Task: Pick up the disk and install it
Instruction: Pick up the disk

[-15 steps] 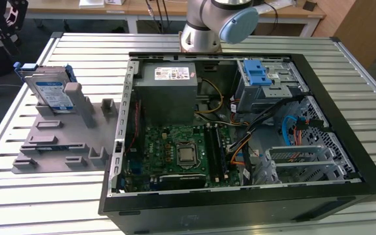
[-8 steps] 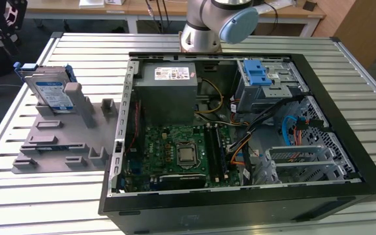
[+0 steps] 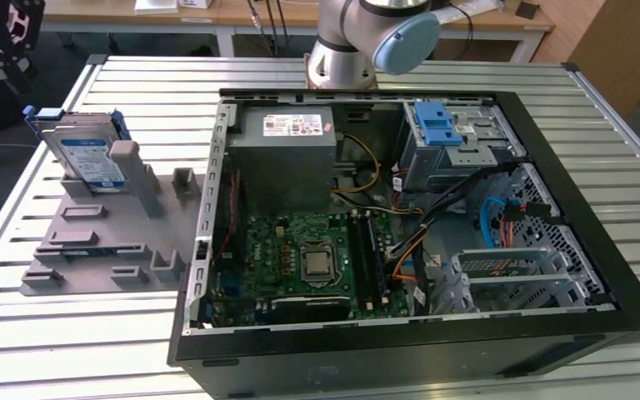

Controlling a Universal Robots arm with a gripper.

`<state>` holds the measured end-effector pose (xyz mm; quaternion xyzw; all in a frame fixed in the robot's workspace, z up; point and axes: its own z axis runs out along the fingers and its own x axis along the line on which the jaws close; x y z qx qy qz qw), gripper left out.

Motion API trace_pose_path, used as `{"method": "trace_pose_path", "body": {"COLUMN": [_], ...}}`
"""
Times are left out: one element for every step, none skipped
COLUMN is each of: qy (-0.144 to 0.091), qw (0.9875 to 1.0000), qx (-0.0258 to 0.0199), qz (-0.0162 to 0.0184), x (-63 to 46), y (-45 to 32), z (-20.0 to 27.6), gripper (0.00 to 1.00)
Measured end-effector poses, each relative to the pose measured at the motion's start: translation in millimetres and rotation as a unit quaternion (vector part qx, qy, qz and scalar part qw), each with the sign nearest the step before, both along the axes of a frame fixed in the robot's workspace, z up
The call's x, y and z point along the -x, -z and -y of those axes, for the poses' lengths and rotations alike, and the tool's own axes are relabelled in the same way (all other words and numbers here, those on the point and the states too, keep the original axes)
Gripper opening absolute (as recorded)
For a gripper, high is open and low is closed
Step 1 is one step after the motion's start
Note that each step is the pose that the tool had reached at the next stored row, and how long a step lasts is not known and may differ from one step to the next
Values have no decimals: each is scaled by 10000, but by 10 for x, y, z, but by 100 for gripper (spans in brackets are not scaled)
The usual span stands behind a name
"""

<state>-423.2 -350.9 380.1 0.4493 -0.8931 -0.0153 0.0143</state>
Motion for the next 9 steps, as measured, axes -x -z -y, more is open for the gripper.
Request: {"method": "trace_pose_path", "body": {"qy": [-40, -83, -128, -177, -228, -283, -344, -406, -477], "qw": [10000, 10000, 9999, 9998, 9997, 9996, 9994, 9992, 9989], "qx": [0, 0, 0, 0, 0, 0, 0, 0, 0], "qz": [0, 0, 0, 2, 3, 5, 8, 11, 14], "x": [0, 0, 0, 0, 0, 0, 0, 0, 0], "y": [0, 0, 0, 0, 0, 0, 0, 0, 1], "z": [0, 0, 0, 0, 0, 0, 0, 0, 0], "gripper": [11, 11, 11, 11, 11, 11, 11, 11, 11]}}
